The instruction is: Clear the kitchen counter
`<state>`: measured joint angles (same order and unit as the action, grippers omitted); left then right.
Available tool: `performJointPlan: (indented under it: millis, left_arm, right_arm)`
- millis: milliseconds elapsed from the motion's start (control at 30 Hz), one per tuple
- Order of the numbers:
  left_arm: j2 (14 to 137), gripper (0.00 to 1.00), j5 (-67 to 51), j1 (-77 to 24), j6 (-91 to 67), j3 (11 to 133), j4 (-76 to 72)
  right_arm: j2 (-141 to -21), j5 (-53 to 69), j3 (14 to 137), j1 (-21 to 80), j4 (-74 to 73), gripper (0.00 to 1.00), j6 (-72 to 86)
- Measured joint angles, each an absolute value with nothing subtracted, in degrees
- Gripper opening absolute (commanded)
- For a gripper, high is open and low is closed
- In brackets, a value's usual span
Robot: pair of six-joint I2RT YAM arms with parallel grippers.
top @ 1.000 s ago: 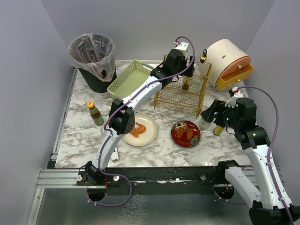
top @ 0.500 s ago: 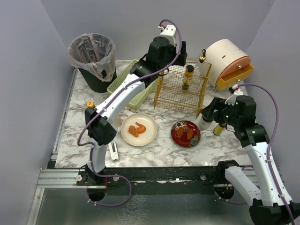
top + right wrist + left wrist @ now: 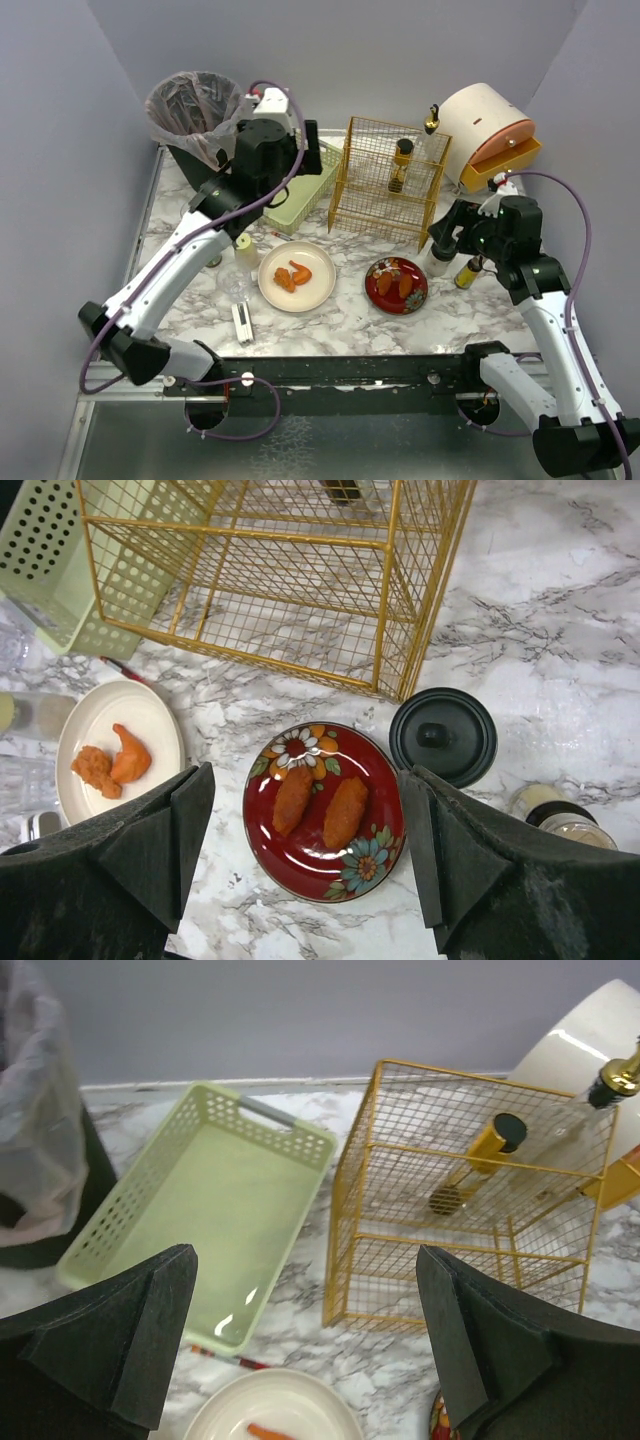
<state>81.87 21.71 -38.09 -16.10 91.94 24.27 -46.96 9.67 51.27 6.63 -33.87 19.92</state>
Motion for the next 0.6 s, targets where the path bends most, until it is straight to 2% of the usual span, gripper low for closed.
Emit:
performJointPlan:
  millis: [267, 600]
  left_arm:
    - [69.06, 0.98, 28.75, -33.32, -20.78, 84.07, 33.52]
    - [66.06, 0.98, 36.47, -22.96, -29.43, 75.18, 47.53]
  right_arm:
    - [-47.94, 8.32, 50.26, 6.63, -33.65, 0.82, 19.86]
    - [-48.47, 10.94, 46.11, 6.63, -31.48, 0.82, 20.6]
